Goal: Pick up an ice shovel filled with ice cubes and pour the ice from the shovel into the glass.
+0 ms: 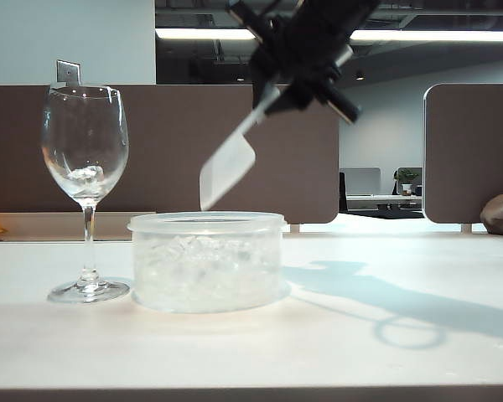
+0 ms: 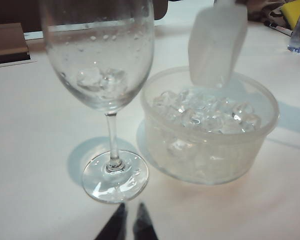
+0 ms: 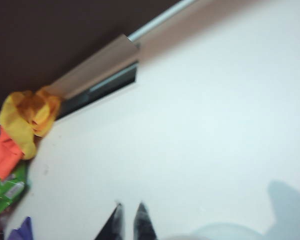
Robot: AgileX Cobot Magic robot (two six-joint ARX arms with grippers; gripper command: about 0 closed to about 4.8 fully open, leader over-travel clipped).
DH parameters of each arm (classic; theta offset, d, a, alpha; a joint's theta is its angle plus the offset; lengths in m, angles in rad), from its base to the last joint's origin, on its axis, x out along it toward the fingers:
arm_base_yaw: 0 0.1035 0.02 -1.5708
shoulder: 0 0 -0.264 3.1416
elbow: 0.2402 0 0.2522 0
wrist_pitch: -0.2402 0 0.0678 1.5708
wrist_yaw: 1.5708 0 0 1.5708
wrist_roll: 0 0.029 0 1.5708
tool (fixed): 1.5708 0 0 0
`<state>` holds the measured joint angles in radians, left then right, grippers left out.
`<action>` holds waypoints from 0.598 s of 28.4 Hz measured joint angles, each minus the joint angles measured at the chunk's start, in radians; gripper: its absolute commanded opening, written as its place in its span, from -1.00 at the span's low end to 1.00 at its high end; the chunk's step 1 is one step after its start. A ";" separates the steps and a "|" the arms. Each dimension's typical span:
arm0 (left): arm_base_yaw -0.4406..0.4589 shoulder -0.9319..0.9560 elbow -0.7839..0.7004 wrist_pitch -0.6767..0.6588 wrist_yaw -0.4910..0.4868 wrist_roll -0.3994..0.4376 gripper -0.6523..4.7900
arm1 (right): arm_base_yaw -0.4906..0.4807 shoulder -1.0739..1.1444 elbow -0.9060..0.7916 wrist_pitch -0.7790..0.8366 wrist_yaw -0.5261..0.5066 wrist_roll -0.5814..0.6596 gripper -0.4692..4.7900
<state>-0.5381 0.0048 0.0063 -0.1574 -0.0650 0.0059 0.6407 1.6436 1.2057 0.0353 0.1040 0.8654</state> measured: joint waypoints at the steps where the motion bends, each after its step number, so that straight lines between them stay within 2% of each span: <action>1: 0.000 0.000 0.000 0.000 0.000 0.000 -0.66 | 0.000 0.000 -0.019 0.003 0.000 0.013 -0.84; 7: 0.000 0.000 0.000 0.000 0.000 0.000 -0.66 | 0.000 0.002 -0.174 0.121 -0.029 0.135 -0.84; 11: 0.000 0.000 0.000 0.000 0.000 0.000 -0.66 | -0.001 0.002 -0.271 0.269 -0.036 0.199 -0.84; 17: 0.000 0.000 0.000 0.000 0.000 0.000 -0.66 | -0.003 0.026 -0.332 0.369 -0.075 0.245 -0.84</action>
<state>-0.5381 0.0048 0.0063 -0.1574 -0.0650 0.0059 0.6380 1.6699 0.8734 0.4042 0.0288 1.1107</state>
